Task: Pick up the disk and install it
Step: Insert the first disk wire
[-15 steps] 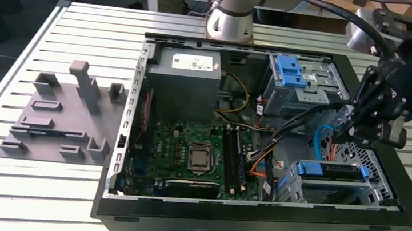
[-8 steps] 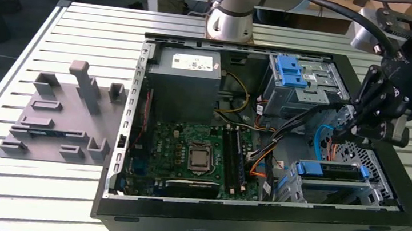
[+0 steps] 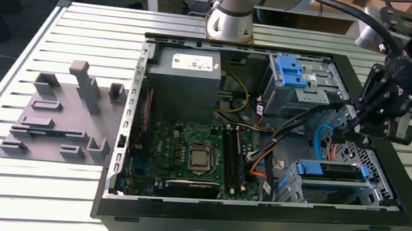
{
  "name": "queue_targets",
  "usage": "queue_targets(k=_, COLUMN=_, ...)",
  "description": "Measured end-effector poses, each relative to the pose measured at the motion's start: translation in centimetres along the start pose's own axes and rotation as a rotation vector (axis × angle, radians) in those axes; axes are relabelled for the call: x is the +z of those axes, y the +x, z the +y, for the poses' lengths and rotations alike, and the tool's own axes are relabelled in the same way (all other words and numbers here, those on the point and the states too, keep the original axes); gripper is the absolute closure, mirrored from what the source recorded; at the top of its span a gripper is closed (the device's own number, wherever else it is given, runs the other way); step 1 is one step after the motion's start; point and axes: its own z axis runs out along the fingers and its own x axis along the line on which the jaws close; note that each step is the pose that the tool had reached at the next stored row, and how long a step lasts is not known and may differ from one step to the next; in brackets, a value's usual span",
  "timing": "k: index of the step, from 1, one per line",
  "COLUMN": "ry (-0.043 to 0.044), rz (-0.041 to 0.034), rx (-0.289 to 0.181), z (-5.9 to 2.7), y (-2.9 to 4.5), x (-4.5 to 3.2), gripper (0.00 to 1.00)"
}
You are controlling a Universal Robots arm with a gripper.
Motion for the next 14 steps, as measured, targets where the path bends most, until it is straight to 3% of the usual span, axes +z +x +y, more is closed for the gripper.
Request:
queue_targets(k=3, ry=0.0, rz=-0.0001, rx=0.0, z=-0.24, y=-0.26, x=0.01, gripper=0.89)
queue_targets(k=6, ry=0.0, rz=0.0001, rx=0.0, z=-0.29, y=-0.52, x=0.01, gripper=0.76)
queue_targets(k=9, ry=0.0007, rz=0.0023, rx=0.0, z=-0.27, y=-0.8, x=0.02, gripper=0.76)
queue_targets(k=12, ry=0.0046, rz=0.0152, rx=0.0, z=-0.3, y=-1.05, x=0.04, gripper=0.76)
queue_targets(k=14, ry=0.0087, rz=0.0286, rx=0.001, z=-0.35, y=-1.21, x=0.07, gripper=0.76)
